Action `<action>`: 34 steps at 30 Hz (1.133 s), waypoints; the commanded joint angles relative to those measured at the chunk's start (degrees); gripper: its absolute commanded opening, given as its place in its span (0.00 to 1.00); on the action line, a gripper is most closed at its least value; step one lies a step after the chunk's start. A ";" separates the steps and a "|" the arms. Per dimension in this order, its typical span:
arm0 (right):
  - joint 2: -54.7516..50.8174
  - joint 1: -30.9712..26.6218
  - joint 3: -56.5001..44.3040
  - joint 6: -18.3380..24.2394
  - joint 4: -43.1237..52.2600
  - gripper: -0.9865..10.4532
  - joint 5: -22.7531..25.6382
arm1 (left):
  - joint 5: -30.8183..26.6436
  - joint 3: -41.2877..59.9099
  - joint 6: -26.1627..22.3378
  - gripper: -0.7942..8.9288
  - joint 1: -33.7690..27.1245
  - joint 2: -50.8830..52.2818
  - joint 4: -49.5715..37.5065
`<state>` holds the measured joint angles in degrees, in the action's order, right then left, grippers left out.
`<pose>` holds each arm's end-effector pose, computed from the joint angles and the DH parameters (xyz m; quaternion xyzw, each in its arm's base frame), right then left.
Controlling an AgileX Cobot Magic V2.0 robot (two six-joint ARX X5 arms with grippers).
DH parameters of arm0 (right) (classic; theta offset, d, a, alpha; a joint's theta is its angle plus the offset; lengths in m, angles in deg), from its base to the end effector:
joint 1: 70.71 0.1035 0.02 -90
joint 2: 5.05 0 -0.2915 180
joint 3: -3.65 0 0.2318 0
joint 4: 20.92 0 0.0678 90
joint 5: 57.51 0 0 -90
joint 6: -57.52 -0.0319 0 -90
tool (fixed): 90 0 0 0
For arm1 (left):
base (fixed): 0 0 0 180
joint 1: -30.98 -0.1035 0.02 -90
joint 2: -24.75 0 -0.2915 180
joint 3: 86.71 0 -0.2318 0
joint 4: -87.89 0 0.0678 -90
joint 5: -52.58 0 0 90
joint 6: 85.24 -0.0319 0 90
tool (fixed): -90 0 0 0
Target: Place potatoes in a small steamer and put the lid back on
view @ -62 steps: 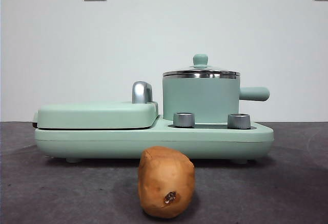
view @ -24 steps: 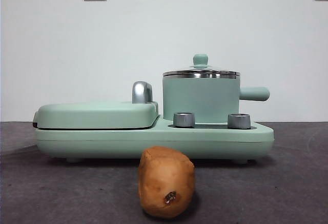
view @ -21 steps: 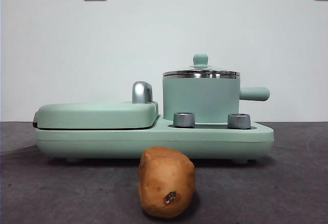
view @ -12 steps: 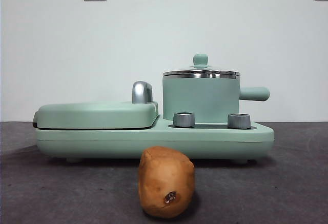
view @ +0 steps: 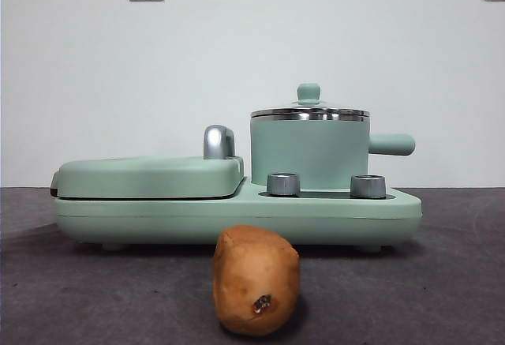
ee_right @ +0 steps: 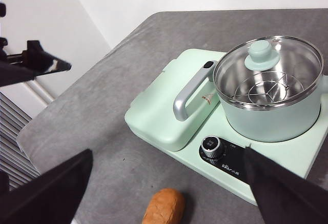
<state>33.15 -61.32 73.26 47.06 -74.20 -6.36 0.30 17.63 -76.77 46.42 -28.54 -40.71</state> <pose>0.0705 0.0319 0.3701 0.1297 0.2193 0.3828 0.8880 0.1312 -0.0565 0.3803 -0.1122 0.2772 -0.4138 0.8598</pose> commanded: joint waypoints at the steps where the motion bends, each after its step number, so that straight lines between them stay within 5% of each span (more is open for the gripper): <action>1: 0.31 0.24 1.03 0.09 0.55 0.50 0.02 | 0.44 -2.08 3.13 0.60 1.49 -2.78 -3.67; 9: 0.31 0.24 1.03 -0.07 0.55 0.50 0.04 | -2.21 -13.31 0.07 0.60 7.04 -16.04 -1.70; 22: 0.31 0.24 1.03 -1.18 0.59 0.50 0.04 | -24.02 -49.03 -11.28 0.60 18.86 -46.66 16.28; 34: 0.31 0.24 1.03 -1.99 3.10 0.50 0.09 | -26.34 -63.04 -9.01 0.59 22.08 -66.42 5.84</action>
<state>33.15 -61.32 73.26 45.71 -71.68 -6.34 -25.82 -43.57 -86.52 67.93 -93.83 -34.17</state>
